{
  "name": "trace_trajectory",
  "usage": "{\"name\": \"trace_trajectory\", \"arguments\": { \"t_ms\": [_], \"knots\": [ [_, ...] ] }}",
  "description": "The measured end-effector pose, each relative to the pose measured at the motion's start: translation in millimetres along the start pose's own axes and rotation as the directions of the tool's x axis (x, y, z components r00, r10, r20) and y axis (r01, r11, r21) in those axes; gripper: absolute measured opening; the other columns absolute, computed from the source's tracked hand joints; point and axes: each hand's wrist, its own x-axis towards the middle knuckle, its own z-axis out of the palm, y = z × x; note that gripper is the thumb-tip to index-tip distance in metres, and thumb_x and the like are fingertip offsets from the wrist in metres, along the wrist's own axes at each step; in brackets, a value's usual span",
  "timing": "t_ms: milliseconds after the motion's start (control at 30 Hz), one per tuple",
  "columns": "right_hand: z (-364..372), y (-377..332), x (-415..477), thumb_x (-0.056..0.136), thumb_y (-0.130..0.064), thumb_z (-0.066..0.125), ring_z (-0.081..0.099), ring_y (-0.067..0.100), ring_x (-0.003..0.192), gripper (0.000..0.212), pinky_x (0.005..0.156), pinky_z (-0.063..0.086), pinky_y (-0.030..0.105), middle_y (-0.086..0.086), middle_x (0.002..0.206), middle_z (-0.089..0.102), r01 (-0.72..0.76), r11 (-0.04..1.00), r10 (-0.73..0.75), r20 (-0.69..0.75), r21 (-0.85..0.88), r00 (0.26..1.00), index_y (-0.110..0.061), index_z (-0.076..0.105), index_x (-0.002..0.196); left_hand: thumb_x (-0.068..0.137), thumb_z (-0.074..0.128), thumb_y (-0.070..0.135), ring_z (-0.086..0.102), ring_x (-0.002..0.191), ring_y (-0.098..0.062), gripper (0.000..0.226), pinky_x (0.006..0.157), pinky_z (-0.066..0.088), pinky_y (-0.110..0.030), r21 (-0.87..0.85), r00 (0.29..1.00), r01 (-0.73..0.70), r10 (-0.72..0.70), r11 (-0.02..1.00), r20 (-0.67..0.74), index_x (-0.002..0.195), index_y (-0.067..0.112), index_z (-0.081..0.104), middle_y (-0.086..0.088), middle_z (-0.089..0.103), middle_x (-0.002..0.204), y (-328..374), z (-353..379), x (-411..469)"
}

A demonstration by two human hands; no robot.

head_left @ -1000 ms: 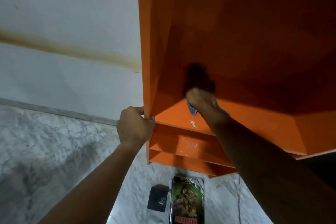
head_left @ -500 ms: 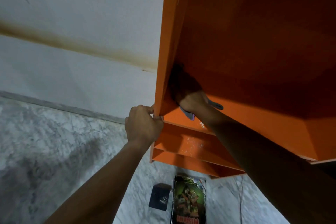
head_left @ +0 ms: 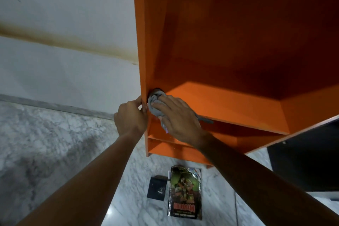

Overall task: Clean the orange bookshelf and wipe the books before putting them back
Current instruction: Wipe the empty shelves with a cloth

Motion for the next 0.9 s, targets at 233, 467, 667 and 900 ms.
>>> {"name": "trace_trajectory", "arguments": {
  "t_ms": [233,467,667,900],
  "knots": [
    [-6,57,-64,0.084,-0.023,0.076,0.05,0.025,0.128,0.068,0.118,0.019,0.056,0.003,0.143,0.054,-0.275,0.928,0.242,-0.153,-0.251,0.958,-0.035,0.045,0.144,0.095,0.063,0.029,0.062,0.111,-0.036,0.077,0.093,0.054,-0.055,-0.048,0.999,0.034,-0.034,0.998,0.005,0.156,0.019,0.019,-0.012,0.064,0.119,7,31,-41],
    [19,60,-83,0.086,-0.031,0.078,0.047,0.034,0.124,0.055,0.116,0.027,0.067,0.017,0.136,0.059,-0.501,0.82,0.409,-0.331,-0.276,0.851,-0.016,0.06,0.136,0.089,0.059,0.022,0.063,0.103,-0.035,0.081,0.086,0.057,-0.052,-0.118,1.0,0.022,-0.019,0.993,0.021,0.159,0.022,0.018,-0.009,0.064,0.113,-3,33,-39],
    [39,8,-20,0.091,-0.031,0.069,0.045,0.032,0.134,0.051,0.118,0.025,0.062,0.013,0.144,0.055,-0.387,0.877,0.302,-0.299,-0.285,0.905,-0.021,0.053,0.138,0.078,0.05,0.03,0.053,0.126,-0.042,0.087,0.096,0.052,-0.058,-0.079,0.993,-0.069,0.076,0.995,0.087,0.16,0.025,0.023,-0.021,0.063,0.124,-24,20,-33],
    [59,-42,29,0.098,-0.031,0.047,0.051,0.032,0.132,0.025,0.119,0.023,0.054,0.007,0.133,0.061,-0.287,0.942,0.213,-0.352,-0.174,0.912,-0.024,0.062,0.116,0.086,0.058,0.021,0.04,0.142,-0.041,0.07,0.108,0.04,-0.061,0.045,0.918,-0.396,0.397,0.917,0.001,0.152,0.009,0.04,-0.019,0.051,0.149,-42,8,-33]
  ]
}}
